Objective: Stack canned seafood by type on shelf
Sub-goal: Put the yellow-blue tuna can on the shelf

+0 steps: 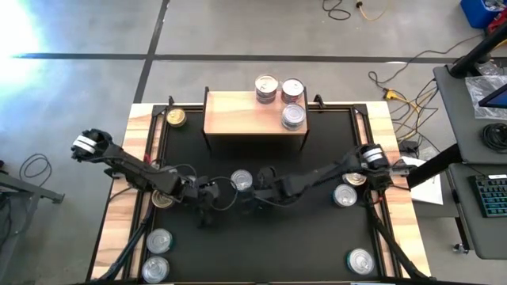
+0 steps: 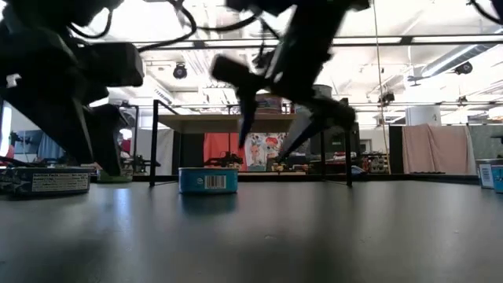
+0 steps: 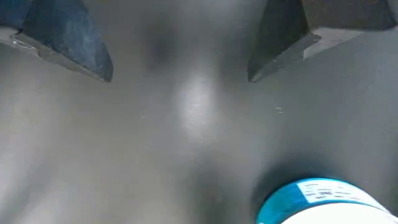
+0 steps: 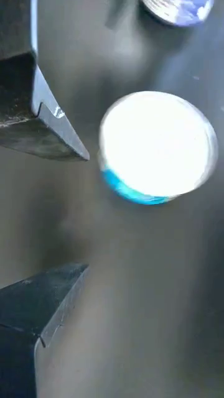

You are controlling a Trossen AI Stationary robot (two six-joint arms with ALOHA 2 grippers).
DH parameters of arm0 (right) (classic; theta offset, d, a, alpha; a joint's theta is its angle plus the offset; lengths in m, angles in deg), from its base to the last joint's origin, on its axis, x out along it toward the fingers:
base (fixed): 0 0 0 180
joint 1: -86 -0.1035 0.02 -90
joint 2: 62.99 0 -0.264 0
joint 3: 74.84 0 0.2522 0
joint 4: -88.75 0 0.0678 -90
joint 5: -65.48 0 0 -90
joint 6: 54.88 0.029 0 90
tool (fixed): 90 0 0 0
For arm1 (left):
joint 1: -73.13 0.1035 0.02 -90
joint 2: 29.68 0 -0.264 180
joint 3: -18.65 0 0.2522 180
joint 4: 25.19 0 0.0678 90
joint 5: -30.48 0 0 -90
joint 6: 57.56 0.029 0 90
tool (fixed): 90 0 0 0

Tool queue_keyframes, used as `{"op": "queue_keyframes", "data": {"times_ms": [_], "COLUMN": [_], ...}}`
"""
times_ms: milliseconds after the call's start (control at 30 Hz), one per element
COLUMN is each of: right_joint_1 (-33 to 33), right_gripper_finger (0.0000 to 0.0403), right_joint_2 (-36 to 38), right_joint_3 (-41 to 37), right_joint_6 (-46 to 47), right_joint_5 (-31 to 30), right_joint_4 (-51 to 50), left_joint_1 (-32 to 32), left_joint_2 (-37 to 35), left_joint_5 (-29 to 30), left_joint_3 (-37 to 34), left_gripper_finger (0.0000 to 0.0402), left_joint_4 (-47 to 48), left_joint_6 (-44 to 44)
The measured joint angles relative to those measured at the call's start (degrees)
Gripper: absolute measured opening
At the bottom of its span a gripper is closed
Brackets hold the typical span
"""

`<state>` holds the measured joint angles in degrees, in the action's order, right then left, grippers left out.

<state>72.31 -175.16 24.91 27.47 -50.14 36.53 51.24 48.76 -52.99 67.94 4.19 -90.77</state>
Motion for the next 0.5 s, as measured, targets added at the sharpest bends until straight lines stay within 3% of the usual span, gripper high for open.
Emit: {"op": "queue_keyframes", "data": {"times_ms": [200, 500], "right_joint_1": [3.96, 9.47], "right_gripper_finger": [0.028, 0.027], "right_joint_2": [-4.57, -10.68], "right_joint_3": [11.27, 19.12], "right_joint_6": [-8.24, -16.47], "right_joint_5": [0.48, 2.82], "right_joint_4": [-5.24, -13.08], "left_joint_1": [-4.16, -11.04], "left_joint_2": [-0.2, -0.75], "left_joint_5": [0.71, 12.0], "left_joint_3": [1.8, 2.22], "left_gripper_finger": [0.0356, 0.0356], "left_joint_4": [-0.32, 0.99], "left_joint_6": [-3.08, -10.08]}}
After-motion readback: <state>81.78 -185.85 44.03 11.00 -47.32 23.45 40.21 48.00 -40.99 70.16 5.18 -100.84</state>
